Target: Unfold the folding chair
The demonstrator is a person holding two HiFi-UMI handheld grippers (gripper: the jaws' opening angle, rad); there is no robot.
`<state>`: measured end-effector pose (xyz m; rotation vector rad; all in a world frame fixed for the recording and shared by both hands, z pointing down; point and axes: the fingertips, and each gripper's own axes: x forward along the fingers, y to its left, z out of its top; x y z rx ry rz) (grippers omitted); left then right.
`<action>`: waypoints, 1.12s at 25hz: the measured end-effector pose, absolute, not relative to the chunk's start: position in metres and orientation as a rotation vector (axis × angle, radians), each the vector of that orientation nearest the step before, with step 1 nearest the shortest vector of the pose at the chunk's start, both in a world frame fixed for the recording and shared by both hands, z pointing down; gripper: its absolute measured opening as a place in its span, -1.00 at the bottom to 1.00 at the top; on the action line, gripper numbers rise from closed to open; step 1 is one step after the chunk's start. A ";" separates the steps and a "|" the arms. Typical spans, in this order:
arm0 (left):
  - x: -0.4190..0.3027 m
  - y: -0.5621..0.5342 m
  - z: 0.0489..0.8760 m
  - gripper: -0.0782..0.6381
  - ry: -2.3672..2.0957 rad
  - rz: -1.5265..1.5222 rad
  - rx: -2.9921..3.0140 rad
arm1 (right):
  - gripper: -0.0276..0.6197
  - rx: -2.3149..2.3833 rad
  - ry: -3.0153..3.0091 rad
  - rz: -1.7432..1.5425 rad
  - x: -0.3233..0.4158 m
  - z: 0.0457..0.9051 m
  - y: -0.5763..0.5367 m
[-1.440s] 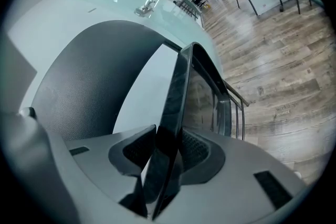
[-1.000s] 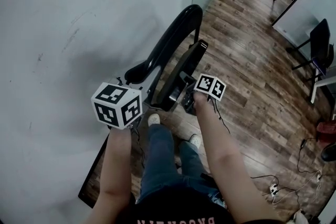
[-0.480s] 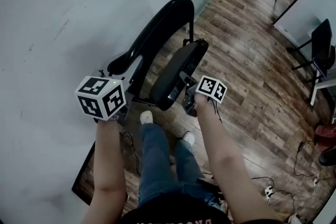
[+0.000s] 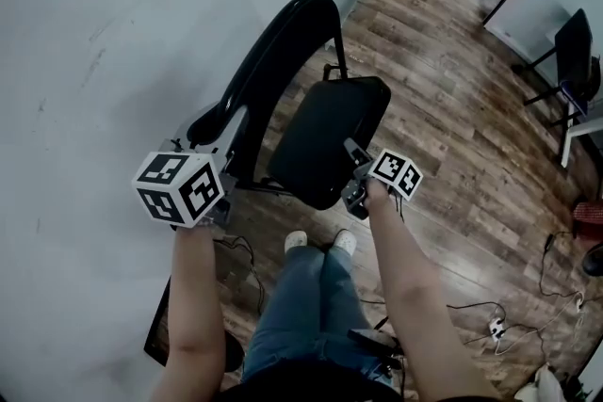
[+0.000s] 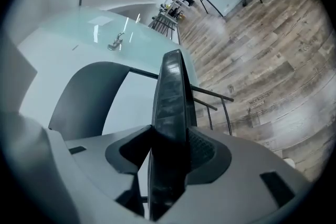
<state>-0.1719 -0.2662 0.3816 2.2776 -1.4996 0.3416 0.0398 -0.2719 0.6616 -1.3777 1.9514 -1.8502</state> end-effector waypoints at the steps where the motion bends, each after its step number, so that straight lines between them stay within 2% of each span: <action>1: -0.176 -0.268 0.383 -0.43 -1.502 0.339 2.272 | -0.34 -1.378 1.956 -1.840 0.040 0.662 -0.273; 9: -0.181 -0.271 0.398 -0.43 -1.469 0.322 2.243 | -0.31 -1.410 1.946 -1.858 0.067 0.691 -0.260; 15: -0.180 -0.271 0.407 -0.43 -1.513 0.342 2.233 | -0.19 -1.423 1.954 -1.857 0.086 0.711 -0.253; 18: -0.181 -0.271 0.414 -0.43 -1.522 0.342 2.219 | 0.09 -1.447 1.979 -1.864 0.096 0.725 -0.247; 28: -0.148 -0.260 0.432 -0.43 -1.558 0.367 2.213 | 0.12 -1.551 1.991 -1.953 0.146 0.784 -0.228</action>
